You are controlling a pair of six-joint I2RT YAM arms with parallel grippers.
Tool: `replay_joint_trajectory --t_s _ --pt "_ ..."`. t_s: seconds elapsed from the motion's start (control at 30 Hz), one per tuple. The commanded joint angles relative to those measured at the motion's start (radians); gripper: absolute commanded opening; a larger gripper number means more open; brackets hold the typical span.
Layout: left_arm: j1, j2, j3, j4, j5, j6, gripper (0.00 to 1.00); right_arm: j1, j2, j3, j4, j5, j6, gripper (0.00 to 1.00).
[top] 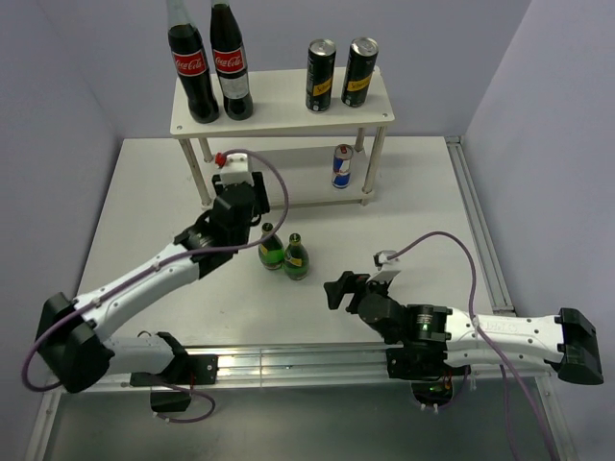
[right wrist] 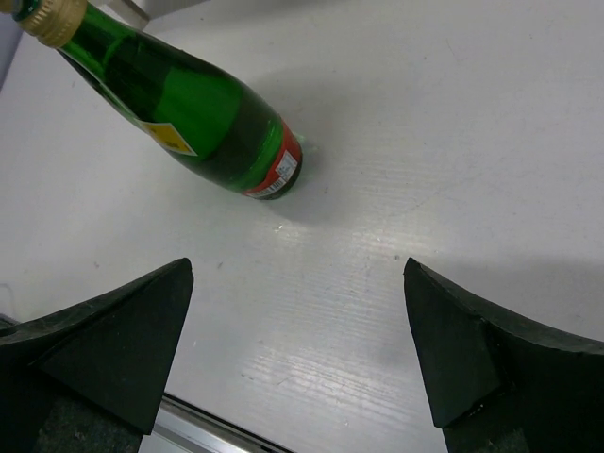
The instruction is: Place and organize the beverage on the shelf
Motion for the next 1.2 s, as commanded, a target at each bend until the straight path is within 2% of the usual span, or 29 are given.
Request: replay_joint_trajectory --t_s 0.0,0.17,0.8,1.17 --pt "0.078 0.088 0.101 0.147 0.182 0.076 0.0 0.01 -0.037 -0.004 -0.036 0.036 0.035 1.0" --pt "0.135 0.194 0.13 0.207 0.251 0.083 0.0 0.013 -0.091 -0.011 -0.071 0.042 0.043 1.0" --pt "0.155 0.515 0.159 0.474 0.383 0.083 0.0 0.013 -0.116 -0.016 -0.116 0.07 0.052 1.0" --pt "0.146 0.705 0.331 0.513 0.445 0.068 0.0 0.013 -0.134 -0.021 -0.126 0.071 0.049 1.0"
